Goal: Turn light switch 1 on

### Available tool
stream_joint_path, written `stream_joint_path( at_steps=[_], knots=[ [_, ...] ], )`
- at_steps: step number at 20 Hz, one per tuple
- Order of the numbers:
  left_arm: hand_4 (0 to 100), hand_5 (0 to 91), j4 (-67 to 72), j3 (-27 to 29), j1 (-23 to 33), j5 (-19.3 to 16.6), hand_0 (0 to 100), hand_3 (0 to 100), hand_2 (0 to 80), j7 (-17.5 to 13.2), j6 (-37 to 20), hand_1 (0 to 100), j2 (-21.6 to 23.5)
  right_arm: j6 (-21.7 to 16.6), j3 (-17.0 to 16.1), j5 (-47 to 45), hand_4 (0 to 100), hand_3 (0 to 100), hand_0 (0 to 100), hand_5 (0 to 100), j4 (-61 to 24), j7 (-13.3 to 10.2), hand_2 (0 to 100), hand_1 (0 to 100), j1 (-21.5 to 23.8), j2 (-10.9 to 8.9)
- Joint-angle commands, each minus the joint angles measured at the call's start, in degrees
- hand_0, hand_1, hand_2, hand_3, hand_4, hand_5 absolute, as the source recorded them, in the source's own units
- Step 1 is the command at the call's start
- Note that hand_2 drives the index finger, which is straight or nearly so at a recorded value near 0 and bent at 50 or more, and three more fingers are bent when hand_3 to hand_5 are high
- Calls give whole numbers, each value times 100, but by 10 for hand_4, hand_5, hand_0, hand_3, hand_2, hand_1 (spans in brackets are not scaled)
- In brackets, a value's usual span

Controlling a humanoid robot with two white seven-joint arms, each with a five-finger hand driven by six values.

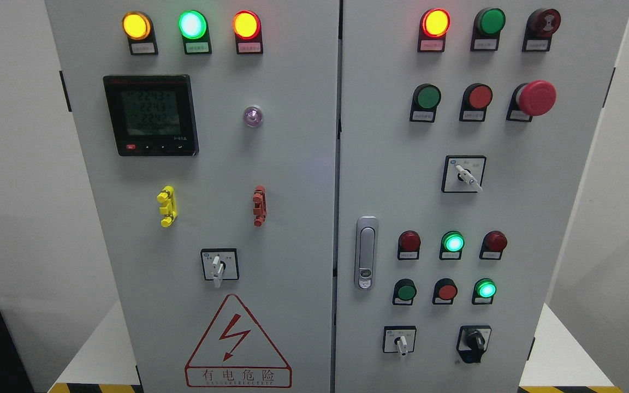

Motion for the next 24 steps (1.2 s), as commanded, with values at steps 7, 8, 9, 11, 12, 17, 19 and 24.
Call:
stream_joint_path(
  at_steps=[7,8,9,11,12,17,19,24],
  knots=[
    [899,834,-742,-404,-1129,-30,323,856,566,322,1067,600,-198,-4,0,0,0,0,54,0,0,-6,0,0,0,0],
    [903,836,-751,-404,-1225,-39,321,860,570,330,1189,600,-207,-4,0,0,0,0,54,0,0,-6,0,0,0,0],
    [905,838,-795,-430,-1339,-48,321,862,571,339,1391,600,-215,-4,0,0,0,0,54,0,0,-6,0,0,0,0],
    [921,845,-953,-465,-1542,-66,320,876,580,339,1839,602,-294,-4,0,0,0,0,55,0,0,-6,0,0,0,0],
    [923,846,-1014,-535,-1656,-74,320,882,582,357,1980,602,-329,-4,0,0,0,0,55,0,0,-6,0,0,0,0],
    [943,852,-1129,-623,-2131,-451,324,903,597,401,2552,606,-497,-4,0,0,0,0,55,0,9,-6,0,0,0,0],
    [950,852,-1164,-650,-2219,-549,326,916,600,401,2658,612,-523,-4,0,0,0,0,55,0,0,-6,0,0,0,0],
    [961,852,-1340,-755,-2237,-742,338,932,608,401,2720,620,-593,-4,0,0,0,0,55,0,0,-15,0,0,0,0]
  ],
)
